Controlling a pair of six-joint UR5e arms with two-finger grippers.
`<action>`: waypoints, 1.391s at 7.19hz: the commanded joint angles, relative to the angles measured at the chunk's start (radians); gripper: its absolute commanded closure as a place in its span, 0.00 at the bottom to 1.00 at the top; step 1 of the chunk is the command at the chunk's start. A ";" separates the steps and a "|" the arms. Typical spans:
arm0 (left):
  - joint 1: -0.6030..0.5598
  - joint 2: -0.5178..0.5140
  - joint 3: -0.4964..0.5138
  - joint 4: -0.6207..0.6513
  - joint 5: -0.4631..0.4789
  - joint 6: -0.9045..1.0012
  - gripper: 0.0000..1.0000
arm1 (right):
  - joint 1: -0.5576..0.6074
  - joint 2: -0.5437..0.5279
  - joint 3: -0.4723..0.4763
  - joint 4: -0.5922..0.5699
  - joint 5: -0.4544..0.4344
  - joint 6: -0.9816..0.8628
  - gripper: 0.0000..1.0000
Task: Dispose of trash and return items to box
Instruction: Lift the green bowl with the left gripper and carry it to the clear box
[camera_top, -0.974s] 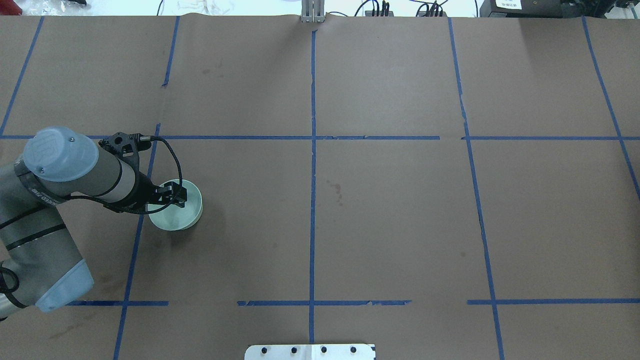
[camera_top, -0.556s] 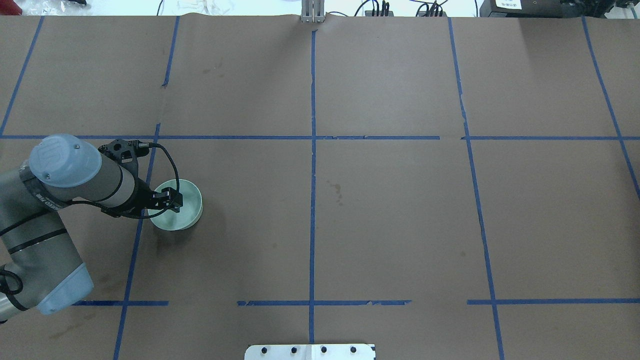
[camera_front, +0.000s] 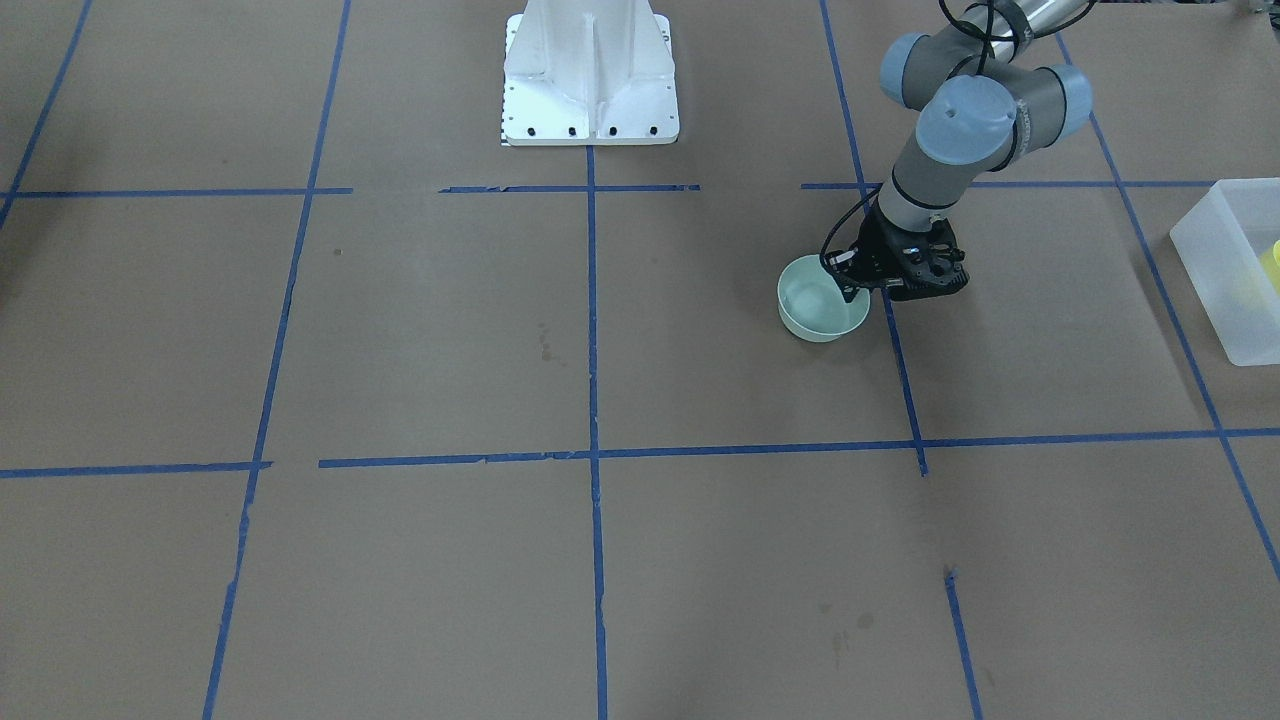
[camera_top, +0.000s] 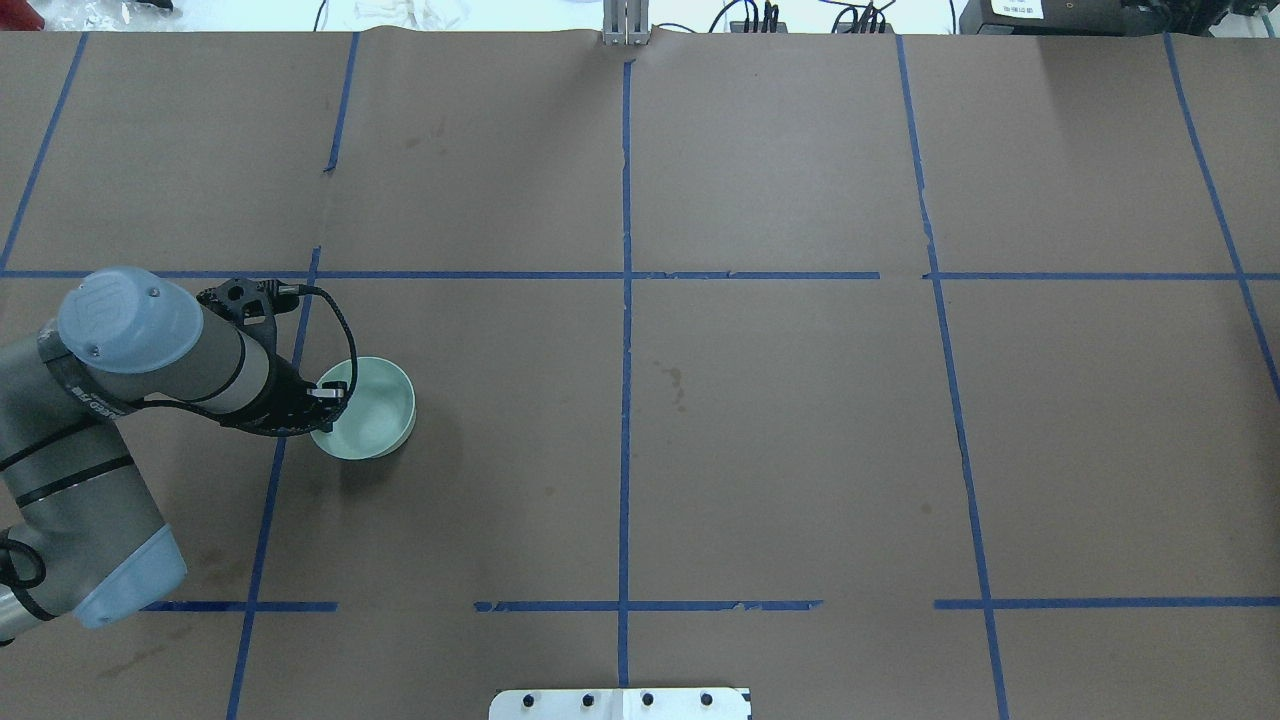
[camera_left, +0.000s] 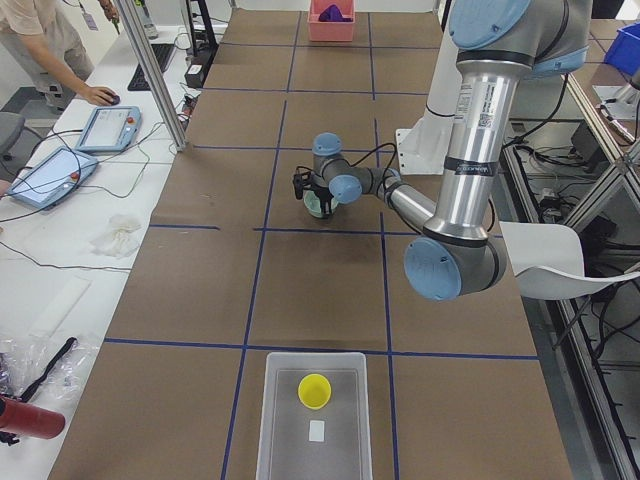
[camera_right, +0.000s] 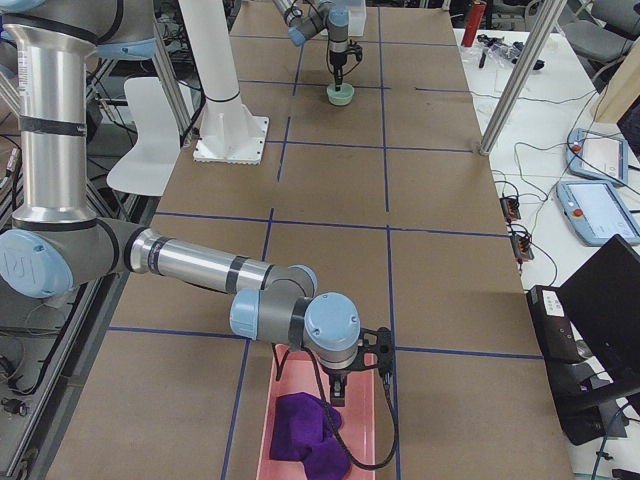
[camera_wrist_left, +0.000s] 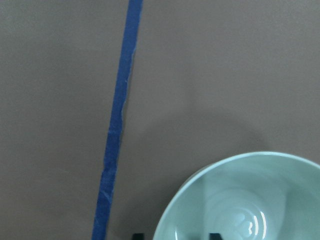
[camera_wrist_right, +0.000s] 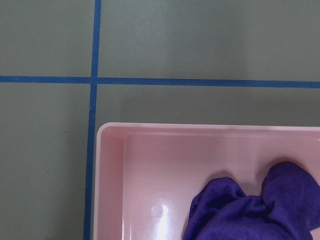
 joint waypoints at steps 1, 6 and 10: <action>-0.101 0.055 -0.099 0.004 -0.006 0.110 1.00 | -0.041 0.002 0.028 0.002 0.058 0.027 0.00; -0.805 0.290 0.088 -0.007 -0.269 1.289 1.00 | -0.292 0.002 0.180 0.206 0.101 0.522 0.00; -1.110 0.220 0.575 -0.054 -0.242 1.746 1.00 | -0.374 0.000 0.181 0.338 0.094 0.704 0.00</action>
